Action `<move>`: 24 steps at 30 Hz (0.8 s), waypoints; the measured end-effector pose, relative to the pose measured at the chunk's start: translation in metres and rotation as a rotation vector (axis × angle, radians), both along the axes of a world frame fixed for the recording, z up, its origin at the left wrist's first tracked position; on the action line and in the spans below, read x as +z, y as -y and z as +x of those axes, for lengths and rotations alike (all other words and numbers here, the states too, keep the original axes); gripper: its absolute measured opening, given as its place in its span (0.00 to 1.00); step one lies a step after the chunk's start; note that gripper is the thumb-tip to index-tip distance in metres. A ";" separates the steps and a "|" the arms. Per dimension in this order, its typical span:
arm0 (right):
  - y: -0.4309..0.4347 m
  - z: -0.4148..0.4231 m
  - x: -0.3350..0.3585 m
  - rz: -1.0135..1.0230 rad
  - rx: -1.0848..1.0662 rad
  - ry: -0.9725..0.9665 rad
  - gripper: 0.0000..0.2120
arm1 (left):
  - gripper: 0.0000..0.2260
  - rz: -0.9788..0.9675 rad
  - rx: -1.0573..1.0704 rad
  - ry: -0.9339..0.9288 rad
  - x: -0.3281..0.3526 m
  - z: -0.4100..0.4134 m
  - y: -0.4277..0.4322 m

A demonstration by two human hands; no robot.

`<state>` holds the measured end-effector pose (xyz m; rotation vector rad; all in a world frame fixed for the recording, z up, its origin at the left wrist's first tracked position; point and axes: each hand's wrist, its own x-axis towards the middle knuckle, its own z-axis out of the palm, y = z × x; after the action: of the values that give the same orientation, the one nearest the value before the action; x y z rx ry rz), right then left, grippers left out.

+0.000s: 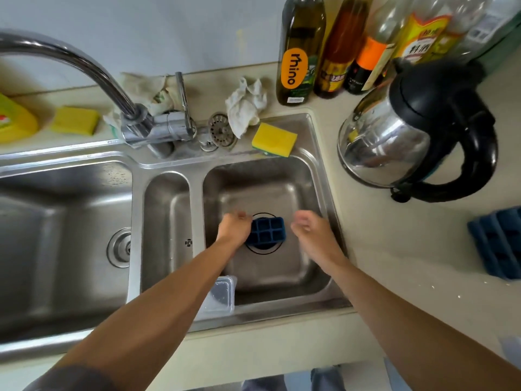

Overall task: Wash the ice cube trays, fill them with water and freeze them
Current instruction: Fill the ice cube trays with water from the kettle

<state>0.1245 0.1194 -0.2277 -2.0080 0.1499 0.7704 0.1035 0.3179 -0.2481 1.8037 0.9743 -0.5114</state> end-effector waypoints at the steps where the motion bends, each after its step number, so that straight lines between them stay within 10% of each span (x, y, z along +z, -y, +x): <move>1: 0.007 -0.001 0.014 0.029 -0.008 0.051 0.18 | 0.11 0.029 0.005 0.026 0.007 -0.001 0.002; 5: 0.044 -0.006 0.080 0.201 -0.153 0.223 0.06 | 0.07 -0.002 0.056 0.136 0.042 -0.007 0.020; 15: 0.143 0.027 0.191 0.217 -0.635 0.770 0.12 | 0.09 -0.163 0.059 0.284 0.118 -0.005 0.087; 24: 0.143 0.079 0.168 0.259 -0.526 0.402 0.27 | 0.08 -0.228 -0.016 0.309 0.145 -0.017 0.111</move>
<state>0.2034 -0.0238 -0.0597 -1.7231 0.3095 0.0448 0.0869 0.2065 -0.1034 1.6261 0.6618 -0.3256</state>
